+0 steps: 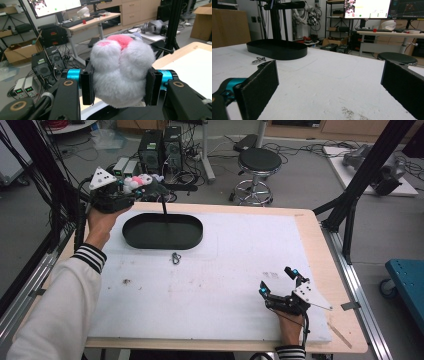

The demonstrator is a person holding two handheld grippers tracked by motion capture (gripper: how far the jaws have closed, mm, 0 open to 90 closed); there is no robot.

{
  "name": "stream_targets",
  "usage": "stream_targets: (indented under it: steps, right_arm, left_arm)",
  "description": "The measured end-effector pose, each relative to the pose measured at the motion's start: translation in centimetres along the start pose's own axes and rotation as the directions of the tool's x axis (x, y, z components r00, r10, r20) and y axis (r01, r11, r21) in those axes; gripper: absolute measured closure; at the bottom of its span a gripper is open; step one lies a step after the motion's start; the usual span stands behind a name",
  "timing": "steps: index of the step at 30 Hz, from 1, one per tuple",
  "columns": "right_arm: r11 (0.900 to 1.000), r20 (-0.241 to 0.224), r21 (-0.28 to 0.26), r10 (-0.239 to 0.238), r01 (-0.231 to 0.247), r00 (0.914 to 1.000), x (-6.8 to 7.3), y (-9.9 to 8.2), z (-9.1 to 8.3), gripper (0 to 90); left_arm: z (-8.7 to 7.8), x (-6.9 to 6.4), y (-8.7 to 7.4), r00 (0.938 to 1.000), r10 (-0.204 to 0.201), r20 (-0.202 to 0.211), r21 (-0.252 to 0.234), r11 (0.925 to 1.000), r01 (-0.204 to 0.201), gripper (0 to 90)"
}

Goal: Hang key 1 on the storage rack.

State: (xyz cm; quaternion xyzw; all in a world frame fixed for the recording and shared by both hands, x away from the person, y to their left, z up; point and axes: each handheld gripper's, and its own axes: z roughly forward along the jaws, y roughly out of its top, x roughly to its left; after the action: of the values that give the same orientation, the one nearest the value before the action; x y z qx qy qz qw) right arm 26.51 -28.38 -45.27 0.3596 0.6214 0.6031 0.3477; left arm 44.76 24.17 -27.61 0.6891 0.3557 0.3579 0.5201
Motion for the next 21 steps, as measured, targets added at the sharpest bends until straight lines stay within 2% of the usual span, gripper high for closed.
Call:
stream_targets:
  steps: [3, 8, 14, 21]
  right_arm:
    - [1.0, 0.001, 0.0, -0.003, 0.003, 1.0, 0.0, 0.0, 0.0, 0.6]
    - [1.0, -0.001, -0.001, -0.006, 0.006, 1.0, 0.0, 0.0, 0.0, 0.6]
    - [1.0, -0.001, -0.001, -0.006, 0.006, 1.0, 0.0, 0.0, 0.0, 0.6]
    - [1.0, -0.002, -0.001, -0.005, 0.005, 1.0, 0.0, 0.0, 0.0, 0.6]
  left_arm:
    - [0.2, -0.6, 0.0, 0.9999, 0.0, 0.017, 0.006, 1.0, 0.0, 53.5]
    - [0.2, -0.8, -0.2, 0.9997, 0.002, 0.025, 0.028, 0.9996, -0.002, 53.5]
    - [0.2, -1.4, -1.6, 0.9992, -0.015, 0.037, 0.047, 0.9988, 0.013, 53.5]
    - [0.1, -1.8, -2.1, 0.9993, -0.008, 0.036, 0.063, 0.998, 0.005, 53.5]
